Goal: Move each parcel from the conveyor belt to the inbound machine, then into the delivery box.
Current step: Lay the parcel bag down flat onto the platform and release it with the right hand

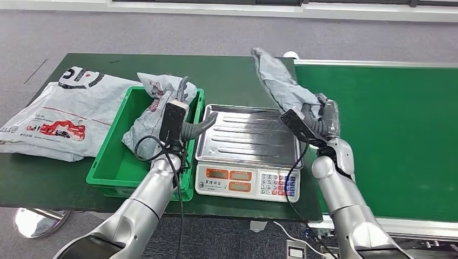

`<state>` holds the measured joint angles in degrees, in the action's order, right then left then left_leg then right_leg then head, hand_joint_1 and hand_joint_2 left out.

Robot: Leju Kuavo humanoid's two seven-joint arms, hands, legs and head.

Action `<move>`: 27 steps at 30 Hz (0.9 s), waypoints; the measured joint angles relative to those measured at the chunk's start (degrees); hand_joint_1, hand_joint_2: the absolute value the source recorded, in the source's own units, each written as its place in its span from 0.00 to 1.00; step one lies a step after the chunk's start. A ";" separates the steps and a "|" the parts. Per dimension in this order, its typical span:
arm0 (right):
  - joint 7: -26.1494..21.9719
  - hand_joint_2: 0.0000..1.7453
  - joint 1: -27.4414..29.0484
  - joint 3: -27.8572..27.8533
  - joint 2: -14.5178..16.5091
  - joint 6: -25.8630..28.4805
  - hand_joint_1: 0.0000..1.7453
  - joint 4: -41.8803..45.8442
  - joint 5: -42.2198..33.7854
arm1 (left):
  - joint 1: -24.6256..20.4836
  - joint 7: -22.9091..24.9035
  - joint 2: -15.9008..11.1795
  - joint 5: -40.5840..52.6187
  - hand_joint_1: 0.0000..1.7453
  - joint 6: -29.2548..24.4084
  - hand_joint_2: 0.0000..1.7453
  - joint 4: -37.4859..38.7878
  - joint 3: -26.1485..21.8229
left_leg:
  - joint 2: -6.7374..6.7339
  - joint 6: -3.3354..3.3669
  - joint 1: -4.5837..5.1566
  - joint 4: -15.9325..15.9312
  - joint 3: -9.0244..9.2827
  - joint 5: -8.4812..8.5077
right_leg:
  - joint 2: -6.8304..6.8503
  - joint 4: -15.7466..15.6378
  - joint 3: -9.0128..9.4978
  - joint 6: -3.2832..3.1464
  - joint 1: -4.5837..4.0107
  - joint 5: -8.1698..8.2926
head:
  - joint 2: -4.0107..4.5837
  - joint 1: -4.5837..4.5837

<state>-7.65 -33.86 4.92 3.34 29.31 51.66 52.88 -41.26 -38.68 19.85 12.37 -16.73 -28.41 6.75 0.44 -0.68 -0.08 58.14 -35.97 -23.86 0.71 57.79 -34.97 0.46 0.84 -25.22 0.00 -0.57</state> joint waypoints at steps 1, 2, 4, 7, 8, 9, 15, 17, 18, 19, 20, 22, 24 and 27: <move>0.34 1.00 -0.09 1.55 -0.01 -1.80 1.00 -0.12 -0.52 | 0.00 -0.10 -0.03 -0.05 0.00 -0.08 1.00 -0.01 0.00 | 0.00 -0.01 -0.01 0.00 -0.02 0.00 | -0.01 0.00 0.00 0.00 -0.01 0.00 | 0.00 0.01; 0.74 1.00 -0.08 3.03 0.01 -4.10 1.00 -0.20 -0.91 | 0.00 -0.19 -0.04 -0.10 0.00 -0.15 1.00 -0.01 0.00 | -0.01 -0.02 -0.01 0.00 -0.03 0.00 | -0.04 0.00 0.00 0.00 -0.01 0.00 | 0.00 0.01; 2.02 1.00 0.36 6.29 0.21 -9.74 1.00 -0.20 -1.55 | -0.01 -0.26 -0.04 0.01 0.00 -0.16 1.00 -0.02 0.00 | -0.06 -0.02 0.00 0.01 -0.02 -0.02 | -0.11 -0.01 -0.02 0.01 0.01 0.01 | 0.00 -0.01; 3.62 1.00 2.01 10.98 0.45 -17.16 1.00 0.46 -2.77 | -0.06 -0.21 -0.03 0.19 0.00 -0.15 1.00 -0.02 0.00 | -0.04 0.01 0.01 0.02 -0.03 -0.04 | -0.09 -0.02 -0.03 0.01 0.02 0.00 | 0.00 -0.01; 3.87 1.00 2.61 12.18 0.49 -18.75 1.00 0.83 -3.10 | -0.08 -0.17 -0.02 0.19 0.00 -0.14 1.00 -0.02 0.00 | -0.03 0.01 0.01 0.02 -0.03 -0.04 | -0.07 -0.02 -0.03 0.02 0.02 0.00 | 0.00 -0.01; 4.10 1.00 3.11 13.22 0.54 -20.06 1.00 1.23 -3.29 | -0.11 -0.14 -0.02 0.20 0.00 -0.12 1.00 -0.01 0.00 | -0.03 0.01 0.01 0.02 -0.03 -0.04 | -0.07 -0.02 -0.03 0.02 0.01 0.00 | 0.00 -0.01; 4.09 1.00 4.44 17.57 0.57 -27.04 0.24 3.51 -3.88 | -0.48 -0.25 -0.06 0.19 0.00 -0.29 1.00 -0.01 0.02 | -0.21 0.00 0.01 0.02 0.06 -0.07 | -0.26 -0.03 -0.03 0.01 0.01 0.00 | 0.00 0.00; 3.60 1.00 4.55 18.26 0.55 -28.31 0.24 3.96 -4.53 | -0.53 -0.36 -0.07 0.22 0.00 -0.52 1.00 -0.02 0.06 | -0.29 -0.01 0.01 0.02 0.10 -0.08 | -0.33 -0.03 -0.02 0.00 0.01 0.01 | 0.00 -0.01; 3.46 1.00 4.58 18.46 0.52 -28.65 0.24 4.09 -4.78 | -0.54 -0.39 -0.07 0.24 0.00 -0.60 1.00 -0.02 0.08 | -0.31 -0.01 0.01 0.02 0.12 -0.08 | -0.36 -0.03 -0.02 0.00 0.01 0.02 | 0.00 -0.01; 3.39 1.00 4.60 18.61 0.49 -28.81 0.18 4.17 -4.92 | -0.54 -0.42 -0.07 0.25 0.00 -0.66 1.00 -0.02 0.09 | -0.31 -0.01 0.01 0.02 0.13 -0.08 | -0.38 -0.03 -0.02 -0.01 0.01 0.02 | 0.00 0.00; 3.36 1.00 4.61 18.76 0.45 -28.90 0.12 4.23 -5.01 | -0.54 -0.43 -0.07 0.26 0.00 -0.70 1.00 -0.02 0.09 | -0.32 -0.01 0.01 0.02 0.13 -0.08 | -0.40 -0.03 -0.02 -0.01 0.01 0.03 | 0.00 -0.01; 3.31 1.00 4.63 19.05 0.39 -29.02 0.00 4.34 -5.15 | -0.54 -0.43 -0.07 0.26 0.00 -0.74 1.00 -0.02 0.10 | -0.33 -0.01 0.00 0.02 0.15 -0.07 | -0.41 -0.03 -0.01 -0.02 0.00 0.03 | 0.00 -0.01; 3.28 1.00 4.64 19.22 0.35 -29.02 0.00 4.44 -5.39 | -0.55 -0.49 -0.07 0.27 0.00 -0.91 1.00 -0.02 0.11 | -0.36 -0.02 0.00 0.02 0.17 -0.07 | -0.44 -0.03 -0.01 -0.02 0.00 0.04 | 0.00 -0.02; 3.26 1.00 4.63 19.28 0.30 -28.17 0.00 4.46 -6.14 | -0.60 -0.79 -0.03 0.28 0.00 -1.59 1.00 -0.01 0.17 | -0.37 -0.02 0.00 0.02 0.17 -0.07 | -0.47 -0.03 0.00 -0.02 0.00 0.05 | 0.00 -0.01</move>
<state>-4.39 -29.23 24.20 3.64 1.15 56.13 46.74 -41.86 -39.46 19.82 12.66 -18.32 -28.42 6.92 0.07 -0.69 -0.07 58.16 -35.79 -23.93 0.24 57.77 -34.97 0.44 0.84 -25.18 0.00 -0.58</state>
